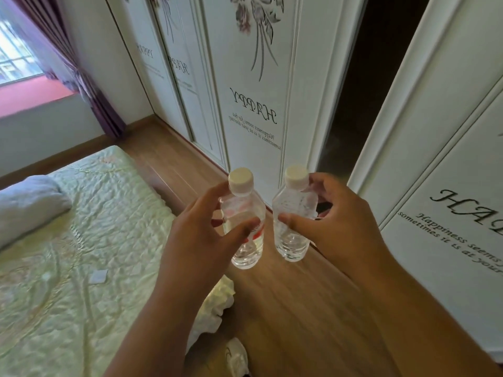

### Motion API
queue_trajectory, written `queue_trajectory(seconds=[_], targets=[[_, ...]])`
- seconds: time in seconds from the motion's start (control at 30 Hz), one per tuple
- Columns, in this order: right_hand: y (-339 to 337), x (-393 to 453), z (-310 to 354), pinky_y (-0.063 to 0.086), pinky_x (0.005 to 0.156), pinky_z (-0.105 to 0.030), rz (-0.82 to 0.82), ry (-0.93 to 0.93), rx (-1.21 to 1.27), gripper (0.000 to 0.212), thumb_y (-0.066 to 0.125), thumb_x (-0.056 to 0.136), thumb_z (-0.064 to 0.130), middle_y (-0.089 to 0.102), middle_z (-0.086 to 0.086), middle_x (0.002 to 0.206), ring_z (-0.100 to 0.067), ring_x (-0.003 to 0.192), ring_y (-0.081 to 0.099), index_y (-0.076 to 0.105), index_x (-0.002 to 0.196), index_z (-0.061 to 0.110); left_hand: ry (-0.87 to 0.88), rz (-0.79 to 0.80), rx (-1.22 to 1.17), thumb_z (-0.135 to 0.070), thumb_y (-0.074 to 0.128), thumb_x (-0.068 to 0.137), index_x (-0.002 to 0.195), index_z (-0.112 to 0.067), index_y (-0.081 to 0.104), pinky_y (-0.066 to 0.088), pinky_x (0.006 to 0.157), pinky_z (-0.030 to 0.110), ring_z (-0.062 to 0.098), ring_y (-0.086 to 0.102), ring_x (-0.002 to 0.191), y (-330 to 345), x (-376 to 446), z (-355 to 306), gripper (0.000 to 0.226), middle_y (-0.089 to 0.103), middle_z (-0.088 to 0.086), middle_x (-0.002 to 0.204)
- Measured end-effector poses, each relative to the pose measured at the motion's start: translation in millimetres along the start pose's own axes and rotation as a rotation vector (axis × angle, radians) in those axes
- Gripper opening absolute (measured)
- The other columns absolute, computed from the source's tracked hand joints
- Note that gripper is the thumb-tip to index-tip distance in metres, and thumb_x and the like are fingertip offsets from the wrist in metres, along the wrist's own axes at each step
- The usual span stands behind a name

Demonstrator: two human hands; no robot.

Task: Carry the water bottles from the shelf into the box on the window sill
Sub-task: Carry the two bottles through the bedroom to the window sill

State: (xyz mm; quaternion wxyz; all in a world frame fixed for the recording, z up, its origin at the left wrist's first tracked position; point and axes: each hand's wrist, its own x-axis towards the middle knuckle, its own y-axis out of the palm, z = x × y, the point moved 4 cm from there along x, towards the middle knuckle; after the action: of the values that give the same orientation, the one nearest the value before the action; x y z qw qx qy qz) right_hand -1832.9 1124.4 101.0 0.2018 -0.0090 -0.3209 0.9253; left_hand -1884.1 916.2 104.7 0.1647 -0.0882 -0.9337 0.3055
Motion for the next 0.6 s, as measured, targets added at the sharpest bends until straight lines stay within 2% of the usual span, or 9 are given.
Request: queue_trajectory(seconds=[0.2, 0.37, 0.47, 0.53, 0.6], targets=[[6, 56, 2, 0.044, 0.095, -0.028, -0.055, 0.065, -0.031, 0.062, 0.080, 0.072, 0.055, 0.057, 0.022, 0.127, -0.002, 0.104, 0.053, 0.040, 0.119, 0.050, 0.017, 0.082, -0.027, -0.066, 0.070, 0.067, 0.138, -0.048, 0.046, 0.059, 0.088, 0.037, 0.004, 0.064, 0.104, 20, 72, 22, 0.077, 0.062, -0.018, 0.127], [16, 110, 22, 0.043, 0.098, -0.030, -0.104, 0.088, -0.052, 0.063, 0.083, 0.071, 0.051, 0.058, 0.019, 0.133, -0.001, 0.109, 0.050, 0.043, 0.120, 0.049, 0.079, 0.097, -0.081, -0.060, 0.075, 0.070, 0.137, -0.049, 0.047, 0.056, 0.090, 0.032, -0.003, 0.060, 0.105, 16, 140, 36, 0.073, 0.061, -0.022, 0.124], [29, 142, 34, 0.045, 0.096, -0.031, -0.126, 0.065, -0.076, 0.064, 0.083, 0.071, 0.051, 0.058, 0.019, 0.134, -0.003, 0.112, 0.053, 0.045, 0.123, 0.048, 0.102, 0.091, -0.097, -0.065, 0.071, 0.067, 0.135, -0.051, 0.047, 0.055, 0.088, 0.025, -0.008, 0.059, 0.102, 9, 177, 47, 0.074, 0.060, -0.026, 0.122], [39, 159, 41, 0.045, 0.094, -0.029, -0.136, 0.049, -0.082, 0.065, 0.082, 0.071, 0.052, 0.058, 0.020, 0.133, -0.001, 0.110, 0.051, 0.045, 0.124, 0.048, 0.113, 0.088, -0.102, -0.067, 0.069, 0.066, 0.138, -0.048, 0.048, 0.055, 0.089, 0.026, -0.004, 0.061, 0.104, 4, 197, 55, 0.078, 0.061, -0.023, 0.126], [49, 173, 47, 0.047, 0.097, -0.034, -0.125, 0.044, -0.087, 0.065, 0.082, 0.072, 0.052, 0.057, 0.021, 0.134, 0.001, 0.110, 0.049, 0.044, 0.124, 0.049, 0.119, 0.086, -0.089, -0.064, 0.072, 0.068, 0.140, -0.045, 0.048, 0.054, 0.091, 0.027, -0.001, 0.060, 0.107, -2, 212, 63, 0.078, 0.060, -0.021, 0.129]])
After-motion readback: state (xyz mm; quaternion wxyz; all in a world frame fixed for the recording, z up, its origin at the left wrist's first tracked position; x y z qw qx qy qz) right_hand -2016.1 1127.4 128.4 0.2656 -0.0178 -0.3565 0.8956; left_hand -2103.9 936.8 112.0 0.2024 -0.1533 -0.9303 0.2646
